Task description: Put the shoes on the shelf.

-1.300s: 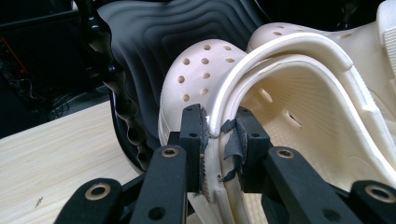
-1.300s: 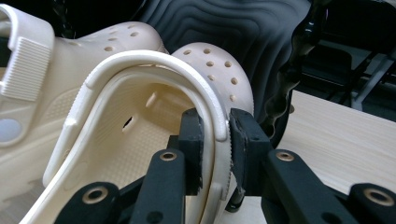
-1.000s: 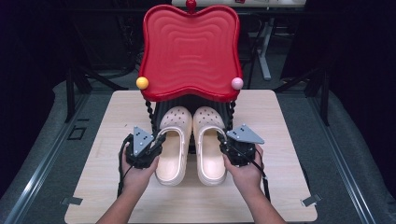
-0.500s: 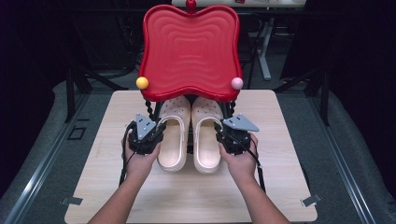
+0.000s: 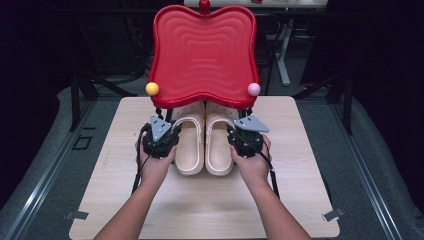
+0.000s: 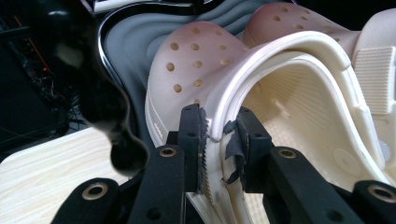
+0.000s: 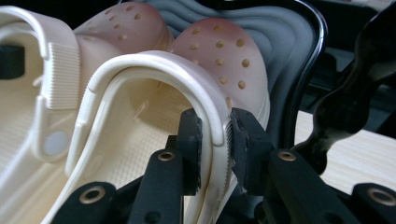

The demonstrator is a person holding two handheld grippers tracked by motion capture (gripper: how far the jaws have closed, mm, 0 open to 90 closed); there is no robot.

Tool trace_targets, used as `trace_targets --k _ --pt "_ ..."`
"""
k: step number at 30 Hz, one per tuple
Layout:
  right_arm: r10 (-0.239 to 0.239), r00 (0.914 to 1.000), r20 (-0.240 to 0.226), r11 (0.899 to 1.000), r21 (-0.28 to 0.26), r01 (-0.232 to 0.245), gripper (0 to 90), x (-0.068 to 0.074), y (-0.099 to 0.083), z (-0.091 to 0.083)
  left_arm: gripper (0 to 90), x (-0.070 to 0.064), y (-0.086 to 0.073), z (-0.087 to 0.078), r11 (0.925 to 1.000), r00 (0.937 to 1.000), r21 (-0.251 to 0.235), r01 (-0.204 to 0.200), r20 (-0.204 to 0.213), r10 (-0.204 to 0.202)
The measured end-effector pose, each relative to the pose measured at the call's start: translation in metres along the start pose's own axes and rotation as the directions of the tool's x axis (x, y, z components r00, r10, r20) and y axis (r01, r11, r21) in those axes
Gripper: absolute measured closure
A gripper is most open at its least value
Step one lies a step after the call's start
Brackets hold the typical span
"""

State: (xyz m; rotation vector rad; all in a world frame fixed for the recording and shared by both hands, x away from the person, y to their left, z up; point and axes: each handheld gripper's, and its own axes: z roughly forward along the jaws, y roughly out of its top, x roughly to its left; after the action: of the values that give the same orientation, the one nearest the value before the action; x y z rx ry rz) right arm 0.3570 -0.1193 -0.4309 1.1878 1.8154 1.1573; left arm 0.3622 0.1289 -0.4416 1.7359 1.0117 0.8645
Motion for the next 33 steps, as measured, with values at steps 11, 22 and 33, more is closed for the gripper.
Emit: trace_targets --k 11,22,33 --pt "0.0 0.9999 0.014 1.0 -0.015 0.001 71.1 0.0028 0.0022 0.0037 70.4 -0.0005 0.0039 0.0032 0.9991 0.9988 -0.01 0.042 0.025 -0.042" --pt "0.011 0.9996 -0.025 1.0 0.0 -0.011 63.3 0.0015 -0.0019 0.0038 59.3 -0.0017 0.0027 0.0037 0.9984 0.9966 -0.018 0.053 0.063 -0.052" --pt "-0.017 0.9993 -0.032 1.0 0.006 0.018 57.6 0.0014 -0.0027 0.001 48.7 -0.0003 0.0018 0.0054 0.9978 0.9941 0.001 0.066 0.086 -0.066"
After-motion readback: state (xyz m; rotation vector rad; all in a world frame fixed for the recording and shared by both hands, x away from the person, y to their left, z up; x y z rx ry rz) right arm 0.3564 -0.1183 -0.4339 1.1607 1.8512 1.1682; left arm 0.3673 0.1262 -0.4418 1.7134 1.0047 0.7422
